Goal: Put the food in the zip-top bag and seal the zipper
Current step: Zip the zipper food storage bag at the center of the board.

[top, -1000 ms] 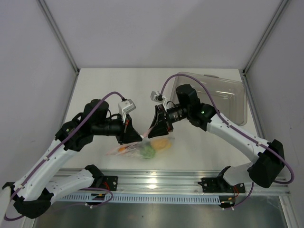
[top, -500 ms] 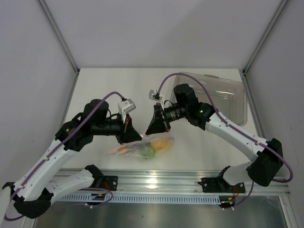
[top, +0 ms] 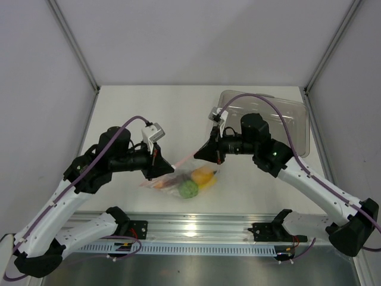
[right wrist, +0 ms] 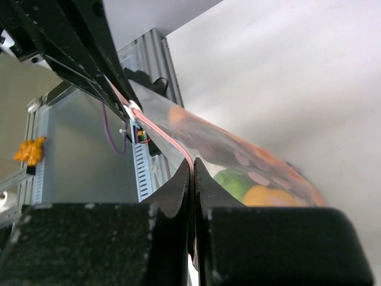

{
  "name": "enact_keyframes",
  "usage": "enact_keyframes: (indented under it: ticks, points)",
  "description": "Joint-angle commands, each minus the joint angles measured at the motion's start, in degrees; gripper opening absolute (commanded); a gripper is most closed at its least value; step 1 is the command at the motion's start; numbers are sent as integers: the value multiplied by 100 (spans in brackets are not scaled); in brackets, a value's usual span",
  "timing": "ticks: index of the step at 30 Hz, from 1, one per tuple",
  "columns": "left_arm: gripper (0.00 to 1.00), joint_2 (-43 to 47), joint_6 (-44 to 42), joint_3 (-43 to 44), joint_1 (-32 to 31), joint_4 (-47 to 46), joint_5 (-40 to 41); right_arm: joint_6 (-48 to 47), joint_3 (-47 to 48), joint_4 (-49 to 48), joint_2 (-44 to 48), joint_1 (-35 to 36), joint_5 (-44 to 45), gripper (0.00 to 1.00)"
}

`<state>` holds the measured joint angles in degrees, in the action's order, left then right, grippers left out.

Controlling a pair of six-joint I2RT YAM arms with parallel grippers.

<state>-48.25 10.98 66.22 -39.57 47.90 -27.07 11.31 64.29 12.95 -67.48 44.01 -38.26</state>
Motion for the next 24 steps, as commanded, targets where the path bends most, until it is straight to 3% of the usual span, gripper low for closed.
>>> enact_keyframes:
  ticks: [1,24]
  points:
    - [1,193,-88,102,28,360,105,161,-162,-302,428,-322,706,0]
    - [1,887,0,313,55,931,984,284,-584,278,1317,-481,1092,0]
